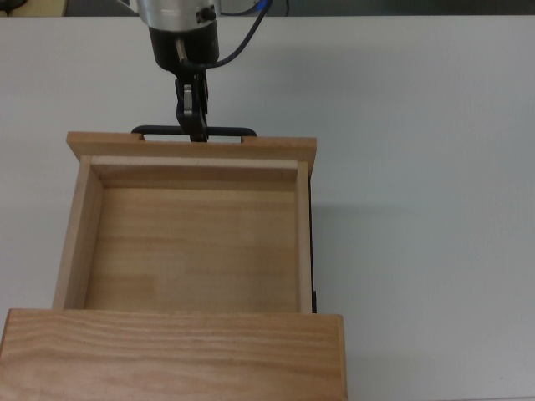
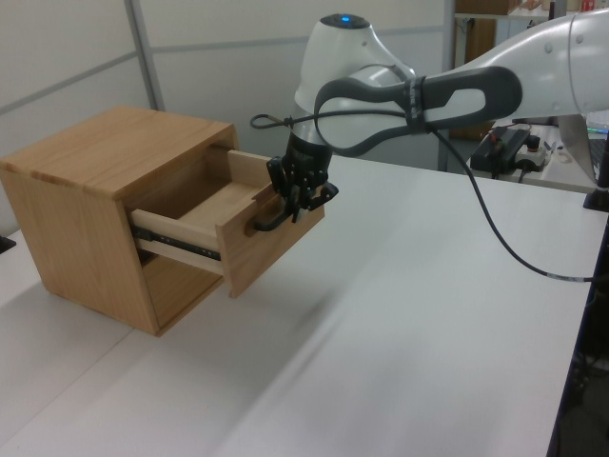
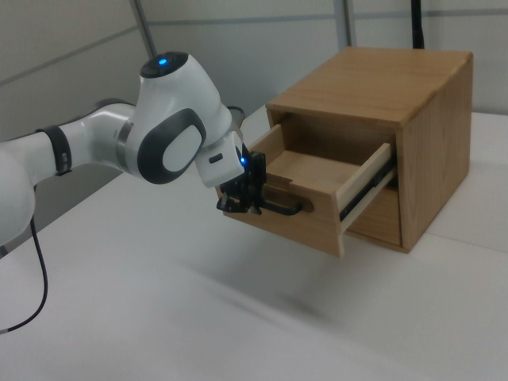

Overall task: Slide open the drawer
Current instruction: 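Pull the handle outward, sliding the upper drawer out of the cabinet, then open the gripper and lift it off the drawer handle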

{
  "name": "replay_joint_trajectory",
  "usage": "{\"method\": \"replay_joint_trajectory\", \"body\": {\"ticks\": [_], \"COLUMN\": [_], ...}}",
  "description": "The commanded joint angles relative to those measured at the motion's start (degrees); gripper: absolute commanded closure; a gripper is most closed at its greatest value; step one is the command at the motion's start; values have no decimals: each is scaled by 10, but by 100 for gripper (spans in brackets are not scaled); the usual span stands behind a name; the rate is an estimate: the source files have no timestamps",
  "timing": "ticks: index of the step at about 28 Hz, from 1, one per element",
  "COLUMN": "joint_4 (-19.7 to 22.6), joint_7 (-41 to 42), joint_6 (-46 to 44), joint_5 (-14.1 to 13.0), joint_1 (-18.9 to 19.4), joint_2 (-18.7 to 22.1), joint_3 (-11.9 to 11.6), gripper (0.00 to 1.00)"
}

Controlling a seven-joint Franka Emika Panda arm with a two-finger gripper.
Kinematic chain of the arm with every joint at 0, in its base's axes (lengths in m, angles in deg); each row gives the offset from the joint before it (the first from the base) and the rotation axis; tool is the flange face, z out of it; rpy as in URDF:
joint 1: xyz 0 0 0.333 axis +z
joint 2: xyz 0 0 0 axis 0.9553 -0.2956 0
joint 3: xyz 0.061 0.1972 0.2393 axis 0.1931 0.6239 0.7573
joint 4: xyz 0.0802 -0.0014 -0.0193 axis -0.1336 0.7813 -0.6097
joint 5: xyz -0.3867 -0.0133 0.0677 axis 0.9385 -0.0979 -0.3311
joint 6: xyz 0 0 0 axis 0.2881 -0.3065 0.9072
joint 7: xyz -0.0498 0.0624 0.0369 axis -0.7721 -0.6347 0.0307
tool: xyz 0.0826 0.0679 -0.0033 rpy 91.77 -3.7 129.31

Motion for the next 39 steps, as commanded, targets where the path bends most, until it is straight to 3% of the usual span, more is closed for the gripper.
{"method": "replay_joint_trajectory", "body": {"ticks": [1, 18, 21, 23, 25, 26, 29, 30, 35, 39], "joint_4": [26, 20, 0, -4, -5, -8, -10, -9, -10, -10], "joint_7": [-1, -1, -2, -2, -2, -2, 0, 0, 13, 69], "joint_6": [-46, -130, -149, -159, -162, -164, -166, -166, -188, -215], "joint_5": [-11, -7, -7, -7, -7, -7, -7, -7, -4, 5], "joint_1": [-1, -7, -8, -11, -14, -14, -14, -14, -13, -11], "joint_2": [35, 65, 65, 65, 67, 75, 76, 76, 76, 77], "joint_3": [-2, -4, -3, -4, -4, -4, -3, -3, -2, 1], "gripper": [100, 100, 100, 92, 77, 50, 4, 0, 0, 0]}}
